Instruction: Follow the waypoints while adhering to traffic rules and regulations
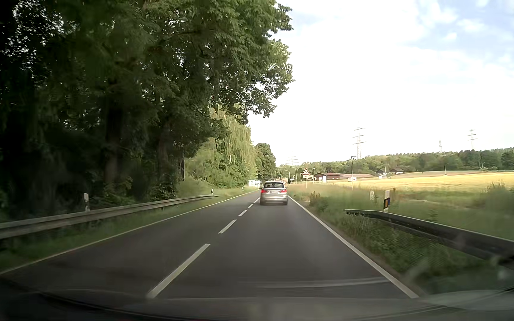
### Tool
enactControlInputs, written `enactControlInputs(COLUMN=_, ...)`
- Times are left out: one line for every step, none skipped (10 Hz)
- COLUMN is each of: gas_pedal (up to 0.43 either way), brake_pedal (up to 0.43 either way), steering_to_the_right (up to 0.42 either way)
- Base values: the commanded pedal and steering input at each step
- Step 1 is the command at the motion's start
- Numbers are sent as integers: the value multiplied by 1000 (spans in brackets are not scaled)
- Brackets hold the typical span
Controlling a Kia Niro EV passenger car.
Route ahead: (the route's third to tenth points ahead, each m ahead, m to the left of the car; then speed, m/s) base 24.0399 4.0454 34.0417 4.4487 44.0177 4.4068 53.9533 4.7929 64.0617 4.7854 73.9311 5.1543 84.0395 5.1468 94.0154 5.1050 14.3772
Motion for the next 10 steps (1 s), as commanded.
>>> enactControlInputs(gas_pedal=67, brake_pedal=30, steering_to_the_right=2)
enactControlInputs(gas_pedal=67, brake_pedal=30, steering_to_the_right=2)
enactControlInputs(gas_pedal=59, brake_pedal=30, steering_to_the_right=2)
enactControlInputs(gas_pedal=59, brake_pedal=30, steering_to_the_right=0)
enactControlInputs(gas_pedal=59, brake_pedal=30, steering_to_the_right=-1)
enactControlInputs(gas_pedal=59, brake_pedal=30, steering_to_the_right=-3)
enactControlInputs(gas_pedal=59, brake_pedal=30, steering_to_the_right=-2)
enactControlInputs(gas_pedal=59, brake_pedal=30, steering_to_the_right=-3)
enactControlInputs(gas_pedal=59, brake_pedal=30, steering_to_the_right=-2)
enactControlInputs(gas_pedal=59, brake_pedal=30, steering_to_the_right=-2)
